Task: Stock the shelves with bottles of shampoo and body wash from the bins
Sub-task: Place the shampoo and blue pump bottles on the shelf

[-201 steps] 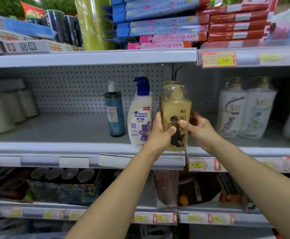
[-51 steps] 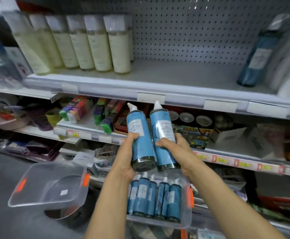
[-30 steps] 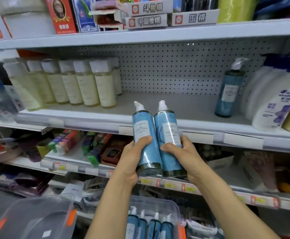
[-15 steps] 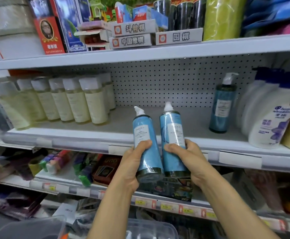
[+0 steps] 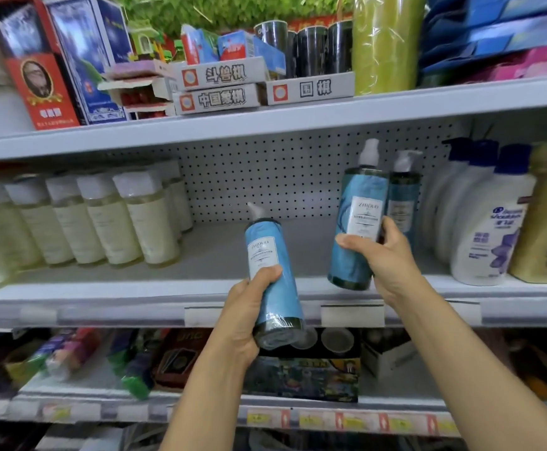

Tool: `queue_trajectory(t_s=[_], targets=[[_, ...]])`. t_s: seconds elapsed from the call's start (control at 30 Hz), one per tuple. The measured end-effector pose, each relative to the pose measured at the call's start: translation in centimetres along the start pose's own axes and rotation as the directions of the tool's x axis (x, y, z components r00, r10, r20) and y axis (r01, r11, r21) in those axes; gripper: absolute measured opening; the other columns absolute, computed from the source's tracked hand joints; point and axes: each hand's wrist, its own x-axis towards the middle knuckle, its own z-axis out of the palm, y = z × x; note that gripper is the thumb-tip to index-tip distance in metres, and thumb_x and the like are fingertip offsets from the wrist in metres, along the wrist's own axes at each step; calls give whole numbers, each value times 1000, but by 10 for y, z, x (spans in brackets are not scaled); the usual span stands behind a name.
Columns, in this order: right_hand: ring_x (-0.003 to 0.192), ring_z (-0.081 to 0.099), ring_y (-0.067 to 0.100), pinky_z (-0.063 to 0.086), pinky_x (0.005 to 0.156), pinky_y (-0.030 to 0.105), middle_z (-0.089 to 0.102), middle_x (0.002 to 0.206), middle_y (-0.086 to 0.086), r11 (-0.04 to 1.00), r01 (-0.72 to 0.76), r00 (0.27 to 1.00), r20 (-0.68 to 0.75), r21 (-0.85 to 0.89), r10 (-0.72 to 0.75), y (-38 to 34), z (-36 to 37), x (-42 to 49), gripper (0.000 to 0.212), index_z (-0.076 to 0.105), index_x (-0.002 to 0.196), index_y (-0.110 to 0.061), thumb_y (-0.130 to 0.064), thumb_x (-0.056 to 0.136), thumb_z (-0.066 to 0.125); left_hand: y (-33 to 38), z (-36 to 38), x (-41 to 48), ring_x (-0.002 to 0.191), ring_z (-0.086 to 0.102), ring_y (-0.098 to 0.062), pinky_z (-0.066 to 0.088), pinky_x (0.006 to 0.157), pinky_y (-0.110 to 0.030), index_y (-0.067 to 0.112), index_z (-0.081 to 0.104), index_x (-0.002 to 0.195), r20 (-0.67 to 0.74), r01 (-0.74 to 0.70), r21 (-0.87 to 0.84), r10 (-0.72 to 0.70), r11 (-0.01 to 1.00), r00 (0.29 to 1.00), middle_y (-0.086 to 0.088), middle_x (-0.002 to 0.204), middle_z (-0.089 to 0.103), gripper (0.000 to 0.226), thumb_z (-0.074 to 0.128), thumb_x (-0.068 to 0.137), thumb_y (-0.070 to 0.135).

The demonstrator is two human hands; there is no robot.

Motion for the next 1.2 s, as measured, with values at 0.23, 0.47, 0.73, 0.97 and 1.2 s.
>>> queue_trajectory(t_s=[0.23,0.47,0.73,0.97,1.2], targets=[[99,65,13,52,80,31,67,106,-6,995,48,996,-65,-86,-53,0,-17,21,54,55,111,-22,-3,70,84,4,8,6,62,68,-24,59,60,-37,3,60,112,32,15,-18,-14,1000,999,-11,74,70,42,74,79,23],[94,63,9,50,83,32,65,103,-6,981,41,990,-123,-187,-65,7,-45,31,55,52,115,-16,0,73,82,-2,16,9,58,68,-24,57,52,-34,3,59,112,69,52,-58,-48,997,996,-13,76,69,47,75,73,23],[104,57,19,45,91,33,58,115,4,954,-36,997,-81,-297,12,4,-65,36,56,45,126,-6,8,80,72,-11,25,16,66,68,-26,59,73,-44,5,60,111,105,62,-63,-56,996,993,-10,76,71,61,78,59,30],[109,57,22,45,94,36,59,117,6,921,-95,994,-91,-378,66,0,-77,43,48,45,116,-10,7,80,72,-13,27,18,72,68,-29,56,85,-52,4,59,115,108,55,-52,-49,997,993,-13,82,71,66,80,59,31],[108,54,20,45,96,37,56,114,3,904,-88,995,-88,-419,56,-2,-78,44,45,42,115,-11,5,83,70,-12,32,19,69,68,-25,59,65,-39,5,59,115,115,54,-39,-49,998,992,-12,83,70,59,77,65,31]])
